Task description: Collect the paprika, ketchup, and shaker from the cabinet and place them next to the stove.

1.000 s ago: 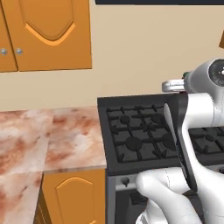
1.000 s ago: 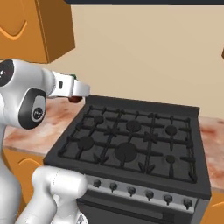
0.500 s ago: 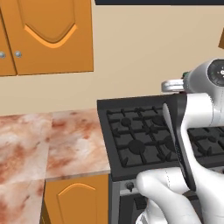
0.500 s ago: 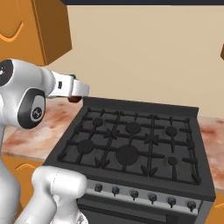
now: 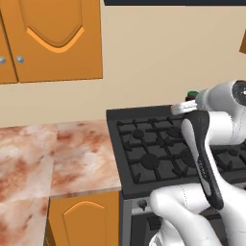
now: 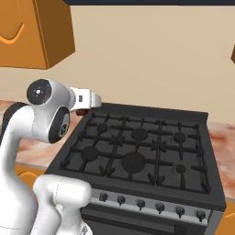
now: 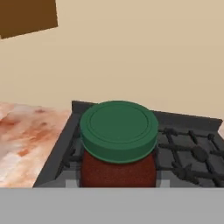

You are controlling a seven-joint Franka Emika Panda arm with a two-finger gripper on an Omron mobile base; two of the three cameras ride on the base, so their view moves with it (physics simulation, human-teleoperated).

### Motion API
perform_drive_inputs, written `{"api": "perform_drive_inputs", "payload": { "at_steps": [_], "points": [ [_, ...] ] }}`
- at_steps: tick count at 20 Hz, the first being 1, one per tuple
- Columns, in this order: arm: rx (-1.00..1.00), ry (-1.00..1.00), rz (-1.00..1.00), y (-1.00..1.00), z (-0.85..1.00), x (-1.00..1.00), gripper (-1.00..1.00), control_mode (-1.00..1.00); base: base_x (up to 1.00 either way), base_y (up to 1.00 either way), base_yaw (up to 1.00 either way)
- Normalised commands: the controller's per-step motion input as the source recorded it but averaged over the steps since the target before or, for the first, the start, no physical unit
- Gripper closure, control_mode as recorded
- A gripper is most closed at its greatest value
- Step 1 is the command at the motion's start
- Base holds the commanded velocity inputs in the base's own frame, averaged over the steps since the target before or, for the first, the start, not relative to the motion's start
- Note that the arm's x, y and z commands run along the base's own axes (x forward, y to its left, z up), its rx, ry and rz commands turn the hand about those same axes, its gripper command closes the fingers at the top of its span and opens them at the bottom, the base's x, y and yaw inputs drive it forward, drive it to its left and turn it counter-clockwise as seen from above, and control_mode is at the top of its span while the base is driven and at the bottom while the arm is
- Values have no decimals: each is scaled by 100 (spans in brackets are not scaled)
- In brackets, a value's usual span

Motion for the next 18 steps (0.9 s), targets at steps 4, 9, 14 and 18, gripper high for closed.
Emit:
{"api": "perform_drive_inputs", "payload": {
  "at_steps": [4,9,14,18],
  "points": [
    [0,-7,62,8,-81,29,100,-100,0,0,0],
    [-1,-5,55,30,-68,29,100,-100,0,0,0],
    [-4,-1,44,53,-50,32,100,-100,0,0,0],
    [-3,0,38,64,-33,37,100,-100,0,0,0]
  ]
}}
